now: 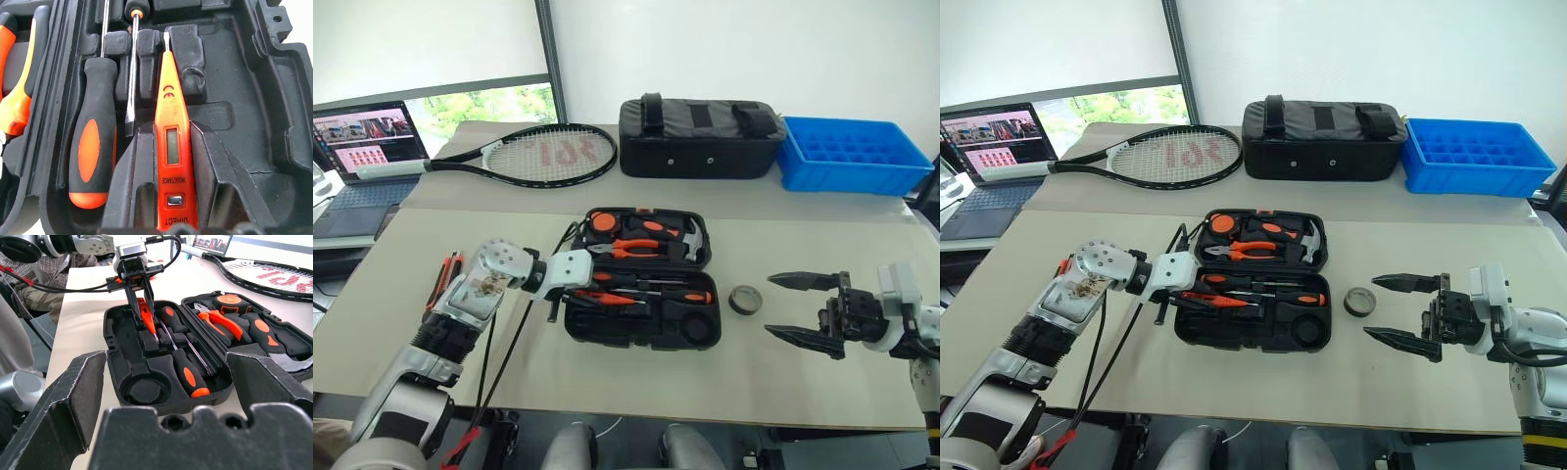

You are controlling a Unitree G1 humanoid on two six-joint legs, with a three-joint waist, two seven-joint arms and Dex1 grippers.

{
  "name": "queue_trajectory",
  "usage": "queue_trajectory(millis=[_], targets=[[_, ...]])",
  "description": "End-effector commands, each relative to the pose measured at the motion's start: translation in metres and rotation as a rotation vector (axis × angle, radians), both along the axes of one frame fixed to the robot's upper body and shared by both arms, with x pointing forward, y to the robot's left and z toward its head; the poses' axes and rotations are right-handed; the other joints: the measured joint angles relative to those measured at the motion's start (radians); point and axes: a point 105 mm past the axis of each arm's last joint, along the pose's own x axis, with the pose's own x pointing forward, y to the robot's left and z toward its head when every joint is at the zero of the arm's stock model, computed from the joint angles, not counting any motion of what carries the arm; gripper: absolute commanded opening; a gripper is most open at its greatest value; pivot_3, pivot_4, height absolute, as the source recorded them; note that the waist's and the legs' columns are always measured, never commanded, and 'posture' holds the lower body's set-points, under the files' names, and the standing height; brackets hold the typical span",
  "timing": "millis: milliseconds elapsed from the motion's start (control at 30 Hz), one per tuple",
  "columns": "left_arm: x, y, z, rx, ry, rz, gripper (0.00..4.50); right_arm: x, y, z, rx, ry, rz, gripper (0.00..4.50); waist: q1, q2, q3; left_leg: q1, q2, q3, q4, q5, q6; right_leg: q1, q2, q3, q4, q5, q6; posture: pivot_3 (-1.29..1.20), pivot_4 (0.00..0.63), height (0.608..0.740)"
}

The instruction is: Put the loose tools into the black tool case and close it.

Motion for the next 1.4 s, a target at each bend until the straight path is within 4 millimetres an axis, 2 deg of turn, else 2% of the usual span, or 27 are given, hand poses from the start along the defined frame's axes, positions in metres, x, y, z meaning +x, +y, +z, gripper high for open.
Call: queue_trajectory(millis=[33, 300, 533, 600, 633, 700, 800, 967, 1033, 1067, 1300, 1400], targets=[[0.002, -0.004, 0.001, 0.013, -0.004, 0.003, 0.49, 0.0, 0.0, 0.013, 0.008, -0.061, 0.005, 4.5, 0.001, 0.0, 0.0, 0.0, 0.0, 0.0, 0.0, 0.0, 0.0, 0.0, 0.0, 0.0, 0.0, 0.0, 0.0, 0.0, 0.15, 0.707], [0.001, -0.016, -0.006, 0.022, 0.008, -0.016, 0.49, 0.0, 0.0, 0.013, 0.013, -0.065, 0.001, 4.5, 0.002, 0.0, 0.0, 0.0, 0.0, 0.0, 0.001, 0.0, 0.0, 0.001, 0.0, 0.0, 0.0, 0.0, 0.0, 0.0, 0.15, 0.707], [0.004, -0.017, -0.008, 0.034, 0.013, -0.008, 0.49, 0.0, -0.001, 0.012, 0.013, -0.066, -0.002, 4.5, 0.003, 0.0, 0.0, 0.0, 0.0, 0.0, 0.002, 0.0, 0.0, 0.001, 0.0, 0.0, 0.0, 0.0, 0.0, 0.0, 0.15, 0.707], [0.005, -0.017, -0.006, 0.022, 0.013, -0.006, 1.49, 0.0, -0.001, 0.012, 0.014, -0.064, -0.003, 4.5, 0.003, 0.0, 0.0, 0.0, 0.0, 0.0, 0.003, 0.0, 0.0, 0.001, 0.0, 0.0, 0.001, 0.0, 0.0, 0.0, 0.15, 0.707], [0.007, -0.017, -0.003, 0.011, 0.001, -0.002, 1.57, 0.0, -0.002, 0.011, 0.014, -0.063, -0.004, 4.5, 0.002, 0.0, 0.0, 0.0, 0.0, 0.0, 0.003, 0.0, 0.0, 0.001, 0.0, 0.0, 0.001, 0.0, 0.0, 0.0, 0.15, 0.707], [0.009, -0.02, 0.007, -0.034, -0.019, 0.003, 2.4, -0.001, -0.002, 0.011, 0.013, -0.061, -0.005, 4.5, 0.002, 0.0, 0.0, -0.001, 0.0, 0.0, 0.005, 0.0, 0.0, 0.001, 0.0, 0.0, 0.001, 0.0, 0.0, 0.0, 0.15, 0.707], [0.006, -0.023, 0.027, -0.126, -0.014, -0.006, 3.42, -0.002, -0.003, 0.011, 0.012, -0.058, -0.007, 4.5, -0.002, 0.0, 0.0, -0.001, 0.0, 0.0, 0.006, 0.0, 0.001, 0.001, 0.0, 0.0, 0.002, 0.0, 0.0, 0.0, 0.15, 0.707], [0.001, -0.024, 0.059, -0.313, 0.014, -0.029, 3.42, -0.001, -0.004, 0.009, 0.01, -0.056, -0.009, 4.5, -0.002, 0.001, -0.001, -0.001, 0.001, -0.001, 0.006, 0.0, 0.001, 0.0, 0.001, -0.001, 0.003, 0.0, 0.001, 0.0, 0.15, 0.707], [0.002, -0.021, 0.057, -0.339, 0.03, -0.018, 2.89, 0.0, -0.003, 0.009, 0.01, -0.057, -0.007, 4.5, -0.002, 0.001, -0.001, -0.001, 0.001, -0.001, 0.007, 0.0, 0.001, 0.0, 0.001, -0.001, 0.003, 0.0, 0.001, 0.0, 0.15, 0.707], [0.002, -0.02, 0.052, -0.343, 0.043, -0.012, 2.79, 0.001, -0.003, 0.009, 0.01, -0.057, -0.005, 4.5, -0.002, 0.001, -0.001, -0.001, 0.0, -0.001, 0.007, 0.0, 0.001, 0.0, 0.001, -0.001, 0.003, 0.0, 0.001, 0.0, 0.15, 0.707], [-0.002, -0.019, 0.025, -0.334, 0.078, 0.001, 0.04, 0.002, -0.002, 0.008, 0.01, -0.062, -0.002, 4.5, -0.002, 0.002, -0.001, -0.001, 0.0, -0.001, 0.007, 0.0, 0.001, 0.0, 0.001, -0.001, 0.004, 0.0, 0.001, 0.0, 0.15, 0.707], [-0.001, -0.018, 0.02, -0.303, 0.075, -0.001, 0.04, 0.002, -0.004, 0.008, 0.006, -0.063, -0.005, 4.5, 0.0, 0.003, -0.001, -0.001, 0.0, -0.001, 0.008, 0.0, 0.001, 0.0, 0.001, -0.001, 0.003, 0.0, 0.001, 0.0, 0.15, 0.707]])
